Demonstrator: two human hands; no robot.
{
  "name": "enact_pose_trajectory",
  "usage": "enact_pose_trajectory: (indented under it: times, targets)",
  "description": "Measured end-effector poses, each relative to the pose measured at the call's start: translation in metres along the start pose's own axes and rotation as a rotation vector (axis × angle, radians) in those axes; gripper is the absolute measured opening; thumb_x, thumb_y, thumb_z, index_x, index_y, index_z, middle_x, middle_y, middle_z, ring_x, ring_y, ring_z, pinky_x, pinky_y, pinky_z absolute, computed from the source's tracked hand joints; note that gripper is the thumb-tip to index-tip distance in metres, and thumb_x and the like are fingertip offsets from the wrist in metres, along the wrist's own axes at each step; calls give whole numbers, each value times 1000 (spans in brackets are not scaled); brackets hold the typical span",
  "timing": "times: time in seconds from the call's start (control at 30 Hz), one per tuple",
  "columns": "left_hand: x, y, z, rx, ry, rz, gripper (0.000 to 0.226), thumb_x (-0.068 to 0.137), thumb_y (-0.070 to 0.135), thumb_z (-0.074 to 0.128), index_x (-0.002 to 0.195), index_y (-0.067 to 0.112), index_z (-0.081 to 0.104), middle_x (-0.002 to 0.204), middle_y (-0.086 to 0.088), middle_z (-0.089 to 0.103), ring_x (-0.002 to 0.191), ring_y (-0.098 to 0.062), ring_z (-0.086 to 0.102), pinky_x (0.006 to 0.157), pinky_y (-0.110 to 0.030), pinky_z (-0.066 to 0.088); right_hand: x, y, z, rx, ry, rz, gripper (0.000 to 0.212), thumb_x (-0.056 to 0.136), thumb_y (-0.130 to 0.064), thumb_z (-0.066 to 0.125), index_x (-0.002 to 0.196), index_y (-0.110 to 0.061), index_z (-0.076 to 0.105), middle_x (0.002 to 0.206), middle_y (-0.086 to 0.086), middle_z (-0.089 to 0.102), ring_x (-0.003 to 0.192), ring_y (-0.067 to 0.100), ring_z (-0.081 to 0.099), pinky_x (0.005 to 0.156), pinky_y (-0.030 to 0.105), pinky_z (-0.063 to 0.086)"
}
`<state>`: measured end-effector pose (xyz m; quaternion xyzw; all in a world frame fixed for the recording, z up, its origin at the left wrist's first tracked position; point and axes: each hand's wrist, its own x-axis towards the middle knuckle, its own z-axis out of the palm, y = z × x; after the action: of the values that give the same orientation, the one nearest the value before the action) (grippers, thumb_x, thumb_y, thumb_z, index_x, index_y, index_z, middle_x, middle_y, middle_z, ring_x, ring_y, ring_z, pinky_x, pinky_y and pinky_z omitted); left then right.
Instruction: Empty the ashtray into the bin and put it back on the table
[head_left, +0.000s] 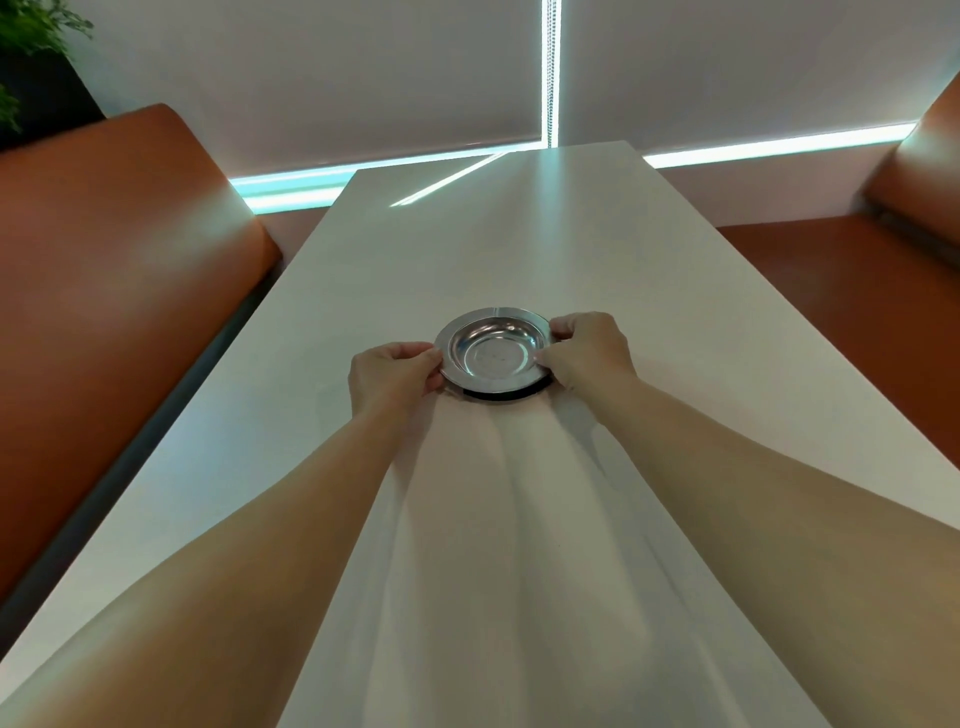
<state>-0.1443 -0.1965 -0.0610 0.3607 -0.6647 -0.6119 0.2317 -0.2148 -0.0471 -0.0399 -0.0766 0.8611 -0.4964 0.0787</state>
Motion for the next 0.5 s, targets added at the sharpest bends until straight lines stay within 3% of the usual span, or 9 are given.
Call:
enact_pose_trajectory:
  times: [0.17, 0.33, 0.4, 0.5]
  targets:
    - [2, -1, 0, -9, -22, 1, 8, 75, 11, 70, 69, 15, 67, 66, 0, 66, 45, -1, 63, 48, -8, 52, 3, 5, 1, 28, 16, 21, 36, 74, 8, 53, 110, 12, 57, 121, 27, 60, 116, 37, 54, 96, 50, 47]
    - [2, -2, 0, -7, -47, 1, 4, 74, 13, 71, 77, 11, 69, 68, 0, 67, 49, -1, 64, 59, -13, 56, 1, 6, 1, 44, 7, 20, 37, 74, 7, 52, 110, 9, 59, 122, 24, 62, 116, 35, 55, 94, 43, 49]
    - [0, 0, -3, -22, -47, -18, 9, 74, 19, 72, 80, 13, 69, 69, 0, 67, 52, -5, 65, 67, -19, 56, 2, 6, -1, 46, -13, 26, 42, 77, -2, 55, 119, 0, 58, 128, 15, 59, 120, 29, 52, 94, 32, 45]
    - [-8, 2, -14, -30, -24, -29, 12, 78, 32, 65, 74, 21, 62, 75, 0, 64, 60, -11, 66, 73, -25, 55, 1, 6, -8, 74, -6, 34, 50, 80, -17, 58, 128, -12, 49, 136, 12, 47, 121, 25, 48, 101, 34, 40]
